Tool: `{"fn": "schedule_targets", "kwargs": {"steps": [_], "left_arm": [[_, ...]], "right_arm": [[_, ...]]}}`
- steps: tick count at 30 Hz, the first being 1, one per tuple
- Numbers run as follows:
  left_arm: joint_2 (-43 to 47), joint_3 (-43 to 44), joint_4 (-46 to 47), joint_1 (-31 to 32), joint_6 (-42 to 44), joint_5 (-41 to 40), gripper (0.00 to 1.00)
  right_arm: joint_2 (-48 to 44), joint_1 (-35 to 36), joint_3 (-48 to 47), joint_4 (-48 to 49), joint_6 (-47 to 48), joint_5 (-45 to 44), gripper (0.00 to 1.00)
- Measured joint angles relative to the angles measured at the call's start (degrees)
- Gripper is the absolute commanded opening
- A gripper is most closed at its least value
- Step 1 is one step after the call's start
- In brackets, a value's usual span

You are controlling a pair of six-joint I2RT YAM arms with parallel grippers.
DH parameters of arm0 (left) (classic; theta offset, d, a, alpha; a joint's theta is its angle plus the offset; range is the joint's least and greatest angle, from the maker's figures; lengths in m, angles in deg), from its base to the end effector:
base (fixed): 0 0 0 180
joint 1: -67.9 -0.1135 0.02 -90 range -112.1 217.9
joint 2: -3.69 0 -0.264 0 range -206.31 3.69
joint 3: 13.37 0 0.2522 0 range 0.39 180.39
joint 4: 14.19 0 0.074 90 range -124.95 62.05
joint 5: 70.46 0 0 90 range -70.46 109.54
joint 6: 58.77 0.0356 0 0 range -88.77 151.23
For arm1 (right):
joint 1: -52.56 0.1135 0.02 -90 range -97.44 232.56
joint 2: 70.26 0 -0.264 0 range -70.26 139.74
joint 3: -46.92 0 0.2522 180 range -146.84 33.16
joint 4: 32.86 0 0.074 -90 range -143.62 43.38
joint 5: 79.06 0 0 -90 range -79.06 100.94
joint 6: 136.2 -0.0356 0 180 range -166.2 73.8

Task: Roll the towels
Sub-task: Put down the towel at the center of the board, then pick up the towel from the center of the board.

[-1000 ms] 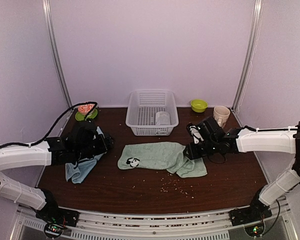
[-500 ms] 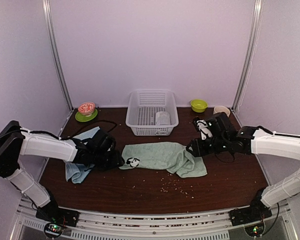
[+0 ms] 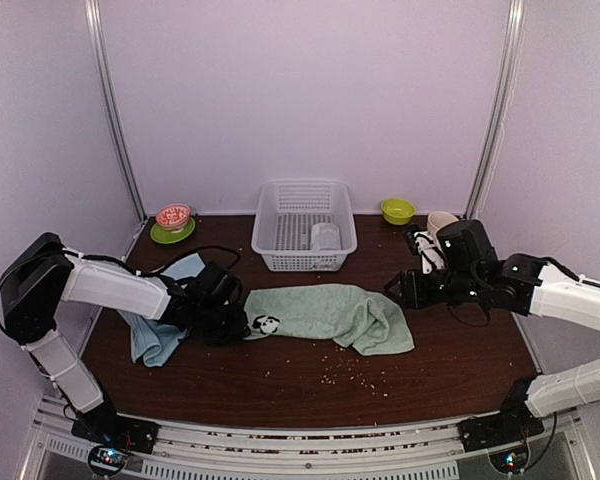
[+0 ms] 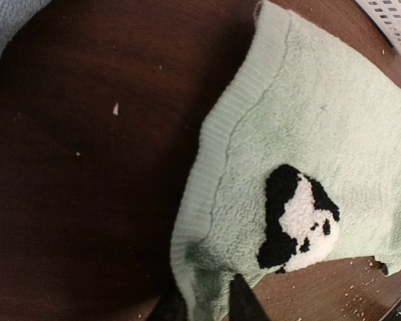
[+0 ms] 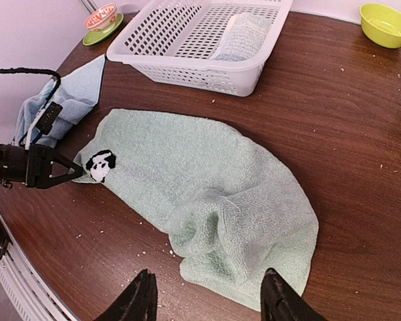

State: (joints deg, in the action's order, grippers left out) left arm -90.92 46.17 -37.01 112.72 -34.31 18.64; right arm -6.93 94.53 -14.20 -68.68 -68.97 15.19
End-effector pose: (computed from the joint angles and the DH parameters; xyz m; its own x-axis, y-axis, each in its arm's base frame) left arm 0.2174 -0.2152 0.1389 -0.8849 -0.4037 -0.2322 -0.2575 0.8396 -0.4783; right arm 0.1765 0.1623 0.2722 -0.6973 -0.1080 -0.7086 -0.4777 0.8071 0.3470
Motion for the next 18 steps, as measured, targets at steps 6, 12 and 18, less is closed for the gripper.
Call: {"fn": "schedule_targets", "kwargs": {"steps": [6,12,18], "left_arm": [[1.51,-0.02,-1.4,0.0,-0.28,-0.2,0.0],[14.56,-0.07,-3.69,0.02,-0.15,-2.27,0.0],[22.91,1.97,-4.92,0.81,-0.02,-4.79,0.0]], "right_arm": [[-1.36,0.0,1.38,0.46,-0.55,0.9,0.52],[0.44,1.44,9.22,4.09,-4.79,3.45,0.52],[8.11,8.02,10.88,6.1,-7.08,2.43,0.53]]}}
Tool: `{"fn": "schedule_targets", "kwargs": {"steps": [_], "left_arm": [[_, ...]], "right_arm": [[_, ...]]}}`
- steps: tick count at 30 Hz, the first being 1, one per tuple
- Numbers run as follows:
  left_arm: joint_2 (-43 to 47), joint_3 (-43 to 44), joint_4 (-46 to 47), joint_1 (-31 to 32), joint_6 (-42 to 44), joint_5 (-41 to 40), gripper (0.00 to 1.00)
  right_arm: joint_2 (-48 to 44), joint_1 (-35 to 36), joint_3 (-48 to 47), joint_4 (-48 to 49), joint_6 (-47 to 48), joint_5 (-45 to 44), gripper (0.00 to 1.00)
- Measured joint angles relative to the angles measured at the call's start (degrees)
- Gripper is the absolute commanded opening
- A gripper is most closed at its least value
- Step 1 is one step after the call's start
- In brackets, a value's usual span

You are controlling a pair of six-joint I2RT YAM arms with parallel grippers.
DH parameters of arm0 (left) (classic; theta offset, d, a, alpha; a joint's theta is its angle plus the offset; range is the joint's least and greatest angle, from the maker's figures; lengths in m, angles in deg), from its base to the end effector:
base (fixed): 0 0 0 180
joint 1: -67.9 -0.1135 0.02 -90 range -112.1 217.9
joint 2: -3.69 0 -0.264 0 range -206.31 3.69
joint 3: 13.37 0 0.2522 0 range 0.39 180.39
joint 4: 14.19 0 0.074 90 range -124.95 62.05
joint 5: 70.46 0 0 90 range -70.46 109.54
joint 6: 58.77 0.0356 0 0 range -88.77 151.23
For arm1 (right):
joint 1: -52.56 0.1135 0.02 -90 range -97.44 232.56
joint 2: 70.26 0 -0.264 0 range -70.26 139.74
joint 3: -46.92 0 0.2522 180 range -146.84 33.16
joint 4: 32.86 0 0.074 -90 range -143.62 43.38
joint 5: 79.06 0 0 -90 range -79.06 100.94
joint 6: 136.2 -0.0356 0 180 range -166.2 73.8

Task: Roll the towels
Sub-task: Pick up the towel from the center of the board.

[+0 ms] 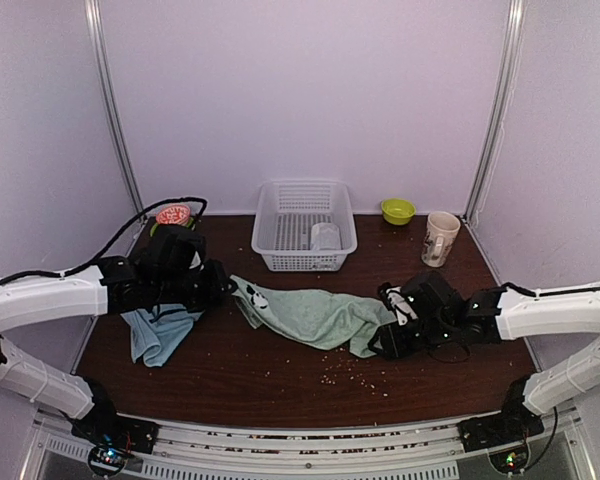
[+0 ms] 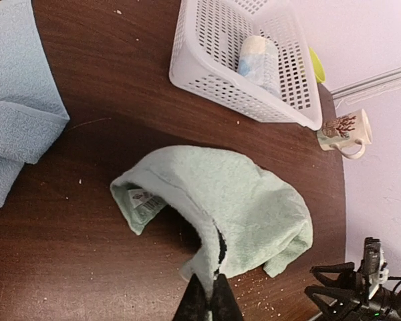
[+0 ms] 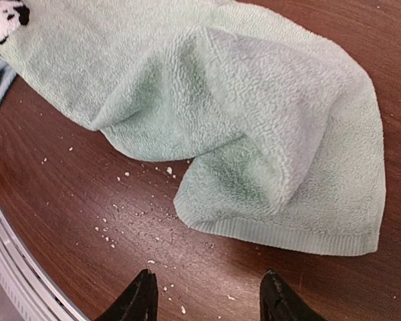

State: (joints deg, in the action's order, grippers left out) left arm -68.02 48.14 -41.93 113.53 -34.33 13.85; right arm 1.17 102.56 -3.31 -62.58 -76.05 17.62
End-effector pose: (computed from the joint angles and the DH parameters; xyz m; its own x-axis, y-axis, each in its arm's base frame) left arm 0.1925 -0.1917 0.2522 -0.7757 -0.5025 -0.3818 -0.1197 0.7112 -0.6928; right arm 0.1511 0.1865 0.1877 -0.8349 -0.2260 -0.5018 -0.4524 0.8010 0.3921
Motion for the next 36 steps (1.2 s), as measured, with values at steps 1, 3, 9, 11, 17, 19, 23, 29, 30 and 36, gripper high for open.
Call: {"fn": "schedule_targets", "kwargs": {"steps": [1,3,9,11,17,19,23,29,30,36], "left_arm": [[0.42,0.37,-0.31,0.22,0.0,-0.22,0.0],[0.94,0.81,-0.81,0.66,0.02,-0.7,0.0],[2.99,2.64,-2.56,1.42,0.37,-2.49,0.0],[3.98,3.45,-2.86,1.44,0.68,-3.15,0.0],[6.73,4.15,-3.52,1.42,1.38,-4.48,0.0],[7.58,4.13,-4.0,1.42,1.49,-4.68,0.0],[9.38,4.09,-4.17,1.46,1.62,-5.03,0.0],[13.7,2.84,-5.11,1.51,1.62,-6.03,0.0],[14.49,2.58,-5.66,1.64,1.64,-6.16,0.0],[19.39,1.36,-9.64,1.77,2.19,-6.58,0.0]], "right_arm": [[1.44,1.11,-0.66,0.15,0.0,-0.59,0.53],[4.28,2.89,-2.56,0.42,0.09,-1.84,0.54],[13.25,6.12,-8.52,1.25,1.44,-5.16,0.56],[16.41,6.97,-10.62,0.46,1.7,-6.82,0.55],[23.69,8.28,-16.15,-3.15,0.92,-12.07,0.42],[25.4,8.26,-17.44,-4.44,1.11,-13.73,0.22],[27.63,8.26,-19.47,-7.1,0.66,-16.15,0.0],[22.56,9.01,-19.32,-10.29,2.71,-14.23,0.0],[20.31,9.33,-19.15,-10.71,3.52,-12.68,0.0],[-2.36,9.22,-20.02,-15.61,7.21,1.09,0.0]]}}
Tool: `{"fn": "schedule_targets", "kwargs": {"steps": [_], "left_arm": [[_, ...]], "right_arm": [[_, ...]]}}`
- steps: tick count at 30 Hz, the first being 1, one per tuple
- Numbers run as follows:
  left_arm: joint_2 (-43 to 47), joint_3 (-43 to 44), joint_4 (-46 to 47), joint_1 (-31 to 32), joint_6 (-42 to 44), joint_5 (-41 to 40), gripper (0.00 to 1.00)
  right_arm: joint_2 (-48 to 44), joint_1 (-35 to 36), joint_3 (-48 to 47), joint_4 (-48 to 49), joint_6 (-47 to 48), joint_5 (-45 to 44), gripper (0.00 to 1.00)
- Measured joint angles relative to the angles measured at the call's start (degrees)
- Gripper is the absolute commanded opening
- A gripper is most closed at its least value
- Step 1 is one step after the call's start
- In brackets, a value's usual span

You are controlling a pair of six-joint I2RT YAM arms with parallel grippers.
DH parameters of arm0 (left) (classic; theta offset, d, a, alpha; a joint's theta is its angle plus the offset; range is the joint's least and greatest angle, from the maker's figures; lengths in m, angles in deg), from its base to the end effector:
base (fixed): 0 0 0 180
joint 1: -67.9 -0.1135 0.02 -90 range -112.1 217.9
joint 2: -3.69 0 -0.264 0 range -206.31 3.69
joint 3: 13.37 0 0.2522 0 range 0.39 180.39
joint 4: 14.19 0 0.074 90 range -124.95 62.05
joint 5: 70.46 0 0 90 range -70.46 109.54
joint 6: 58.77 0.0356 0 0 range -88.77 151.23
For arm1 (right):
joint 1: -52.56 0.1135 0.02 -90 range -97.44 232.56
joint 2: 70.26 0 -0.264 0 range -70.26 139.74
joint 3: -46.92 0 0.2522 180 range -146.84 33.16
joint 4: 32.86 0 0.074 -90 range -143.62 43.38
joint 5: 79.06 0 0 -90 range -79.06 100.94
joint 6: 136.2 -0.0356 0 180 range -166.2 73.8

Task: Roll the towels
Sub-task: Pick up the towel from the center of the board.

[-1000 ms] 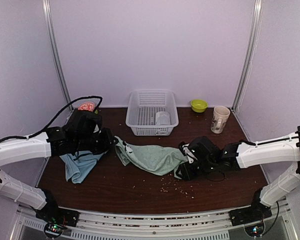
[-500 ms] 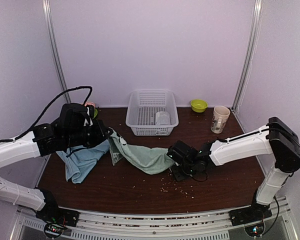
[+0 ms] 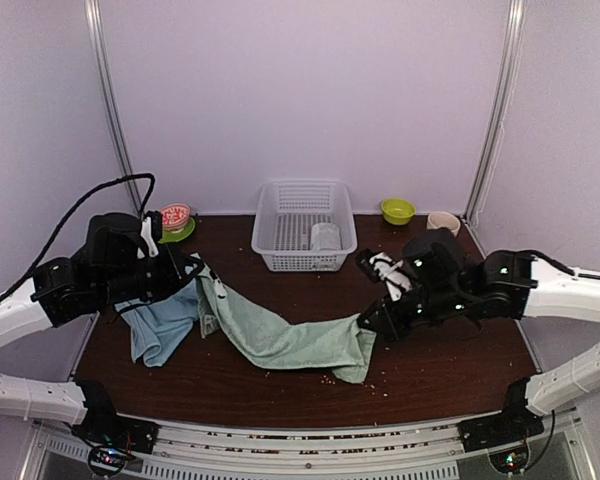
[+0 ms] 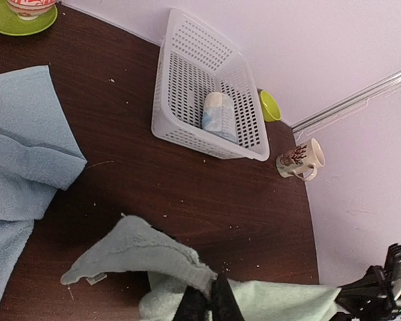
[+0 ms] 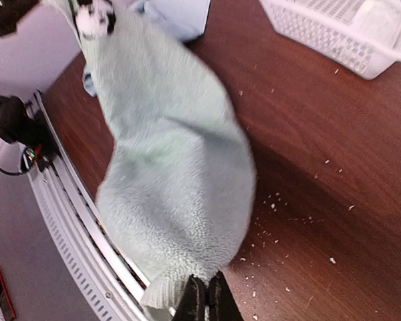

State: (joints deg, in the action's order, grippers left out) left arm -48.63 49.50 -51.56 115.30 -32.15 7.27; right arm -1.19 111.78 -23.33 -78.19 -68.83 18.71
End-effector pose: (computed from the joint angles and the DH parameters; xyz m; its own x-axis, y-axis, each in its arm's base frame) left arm 0.1434 -0.1448 0.3195 -0.6651 -0.5673 -0.4856 -0.0083 0.6558 -0.7549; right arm 0.1270 0.2226 0.2892 -0.6757 -0.3893 -0.6260 -0.6944 0.6213 0.3630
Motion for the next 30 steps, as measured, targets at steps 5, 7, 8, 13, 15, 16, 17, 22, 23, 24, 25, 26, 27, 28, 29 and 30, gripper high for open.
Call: {"fn": "schedule_targets", "kwargs": {"steps": [5,7,8,13,15,16,17,22,23,24,25,26,27,28,29,30], "left_arm": [[2.23,-1.68,-0.74,0.09,0.0,-2.12,0.0],[1.68,-2.86,-0.42,0.09,-0.09,-2.6,0.0],[0.96,-3.48,-0.33,0.09,-0.2,-2.73,0.0],[-5.33,-6.16,0.52,0.09,-0.76,-2.43,0.0],[-7.61,-7.3,1.22,0.09,-1.07,-2.08,0.0],[-8.28,-7.78,1.46,0.09,-1.22,-1.99,0.0],[-8.7,-8.17,1.68,0.09,-1.31,-1.9,0.0],[-9.09,-9.25,2.64,0.09,-1.68,-1.97,0.0],[-9.05,-9.25,2.75,0.09,-1.68,-2.03,0.0],[-8.98,-9.25,2.8,0.09,-1.68,-2.05,0.0],[-8.85,-9.27,2.89,0.09,-1.7,-2.08,0.0],[-8.68,-9.35,3.02,0.09,-1.7,-2.1,0.0],[-8.41,-9.44,3.06,0.09,-1.7,-2.12,0.0],[-8.17,-9.51,3.08,0.09,-1.7,-2.12,0.0],[-7.98,-9.64,3.26,0.09,-1.7,-2.12,0.0],[-7.85,-9.79,3.5,0.09,-1.7,-2.12,0.0]], "right_arm": [[-5.92,-12.68,0.09,-1.03,0.37,2.97,0.33],[-3.37,-15.52,1.88,-0.87,-0.35,2.29,0.5],[-1.11,-15.96,3.19,-0.55,-0.11,1.99,0.53],[6.97,-15.96,12.37,1.05,-2.89,0.04,0.56],[5.7,-15.96,15.04,1.73,-4.52,-0.31,0.54],[4.9,-15.96,15.72,2.32,-5.11,-0.33,0.54],[3.76,-15.82,16.31,3.23,-5.86,-0.33,0.53],[1.38,-14.69,16.61,9.64,-10.45,1.01,0.51],[1.44,-14.16,16.7,11.32,-11.96,1.51,0.51],[1.49,-13.7,16.72,12.39,-12.66,1.9,0.5],[1.7,-12.81,16.63,13.53,-13.42,2.1,0.49],[2.4,-11.58,16.2,14.1,-13.66,2.27,0.48],[3.63,-10.19,15.26,14.16,-13.68,2.21,0.47],[5.57,-8.35,13.62,14.03,-13.51,1.81,0.47],[7.76,-6.49,11.87,13.86,-13.11,1.05,0.46],[9.97,-4.85,10.05,13.51,-12.37,0.42,0.46]]}}
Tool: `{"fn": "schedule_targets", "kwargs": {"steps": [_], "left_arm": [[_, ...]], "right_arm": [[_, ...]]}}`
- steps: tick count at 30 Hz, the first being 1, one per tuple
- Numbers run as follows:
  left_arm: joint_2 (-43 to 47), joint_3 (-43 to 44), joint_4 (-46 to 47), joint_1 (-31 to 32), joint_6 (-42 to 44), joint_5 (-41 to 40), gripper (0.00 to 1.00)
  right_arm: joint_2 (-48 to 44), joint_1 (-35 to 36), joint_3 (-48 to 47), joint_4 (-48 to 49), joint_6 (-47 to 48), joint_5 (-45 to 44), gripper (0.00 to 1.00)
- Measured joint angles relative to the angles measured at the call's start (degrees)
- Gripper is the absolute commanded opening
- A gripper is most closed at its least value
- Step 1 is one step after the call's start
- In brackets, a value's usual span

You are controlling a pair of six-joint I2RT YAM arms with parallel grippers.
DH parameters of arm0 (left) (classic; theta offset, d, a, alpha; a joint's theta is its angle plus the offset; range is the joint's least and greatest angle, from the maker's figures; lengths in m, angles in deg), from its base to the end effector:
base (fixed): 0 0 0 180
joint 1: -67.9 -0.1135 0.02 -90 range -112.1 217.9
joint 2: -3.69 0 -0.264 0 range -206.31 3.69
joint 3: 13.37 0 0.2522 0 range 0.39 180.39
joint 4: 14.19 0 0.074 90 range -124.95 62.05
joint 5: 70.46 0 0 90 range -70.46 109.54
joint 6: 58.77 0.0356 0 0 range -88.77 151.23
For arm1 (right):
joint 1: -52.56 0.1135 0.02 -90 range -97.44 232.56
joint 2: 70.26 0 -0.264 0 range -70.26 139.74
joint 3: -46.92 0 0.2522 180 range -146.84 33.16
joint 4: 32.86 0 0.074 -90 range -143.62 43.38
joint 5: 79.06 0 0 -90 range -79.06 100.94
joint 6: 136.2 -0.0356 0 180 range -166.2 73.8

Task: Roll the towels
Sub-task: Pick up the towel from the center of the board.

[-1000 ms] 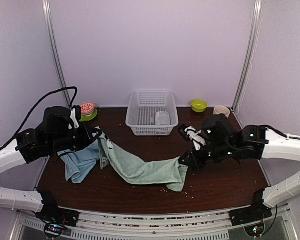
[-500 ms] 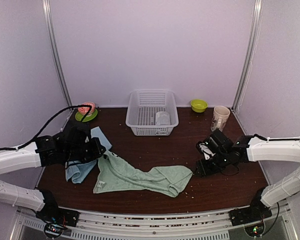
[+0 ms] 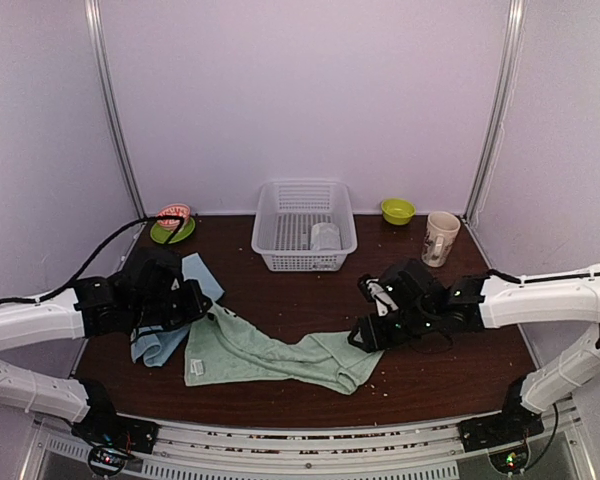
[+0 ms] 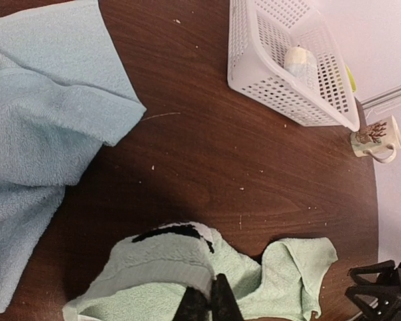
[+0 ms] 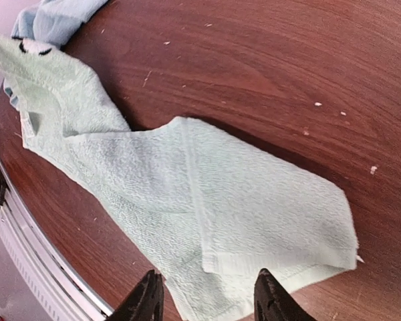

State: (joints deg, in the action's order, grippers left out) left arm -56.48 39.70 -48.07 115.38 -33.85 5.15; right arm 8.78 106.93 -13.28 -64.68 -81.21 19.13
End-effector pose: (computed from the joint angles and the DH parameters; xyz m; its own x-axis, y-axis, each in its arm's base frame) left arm 0.1558 -0.1568 0.2402 -0.7192 -0.5154 -0.4659 -0.1546 0.7724 -0.6160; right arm 0.1577 0.2287 0.2068 -0.8608 -0.2262 -0.4560 -0.4435 0.7728 0.4539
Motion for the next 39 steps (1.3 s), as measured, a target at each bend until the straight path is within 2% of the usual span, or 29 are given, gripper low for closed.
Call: {"fn": "schedule_targets", "kwargs": {"steps": [5,12,20,25,32,39], "left_arm": [[0.15,-0.85,0.55,0.0,0.0,0.02,0.0],[1.22,-1.75,0.63,0.0,-0.02,0.04,0.0],[2.67,-2.56,0.63,0.0,-0.02,0.02,0.0],[3.5,-2.69,0.61,0.0,-0.02,-0.02,0.0],[3.72,-2.95,0.57,0.0,-0.02,-0.2,0.0],[4.15,-2.95,0.55,0.0,-0.02,-0.24,0.0]], "right_arm": [[11.32,6.1,-9.97,-5.05,4.92,-5.73,0.48],[20.98,10.21,-18.97,-12.79,9.42,-13.53,0.51],[26.95,11.52,-22.53,-18.78,12.35,-18.95,0.47],[28.15,11.52,-22.71,-20.41,12.85,-21.77,0.35],[28.44,11.52,-22.71,-20.79,12.52,-24.41,0.0],[24.59,11.39,-22.51,-20.96,12.5,-26.53,0.0]]}}
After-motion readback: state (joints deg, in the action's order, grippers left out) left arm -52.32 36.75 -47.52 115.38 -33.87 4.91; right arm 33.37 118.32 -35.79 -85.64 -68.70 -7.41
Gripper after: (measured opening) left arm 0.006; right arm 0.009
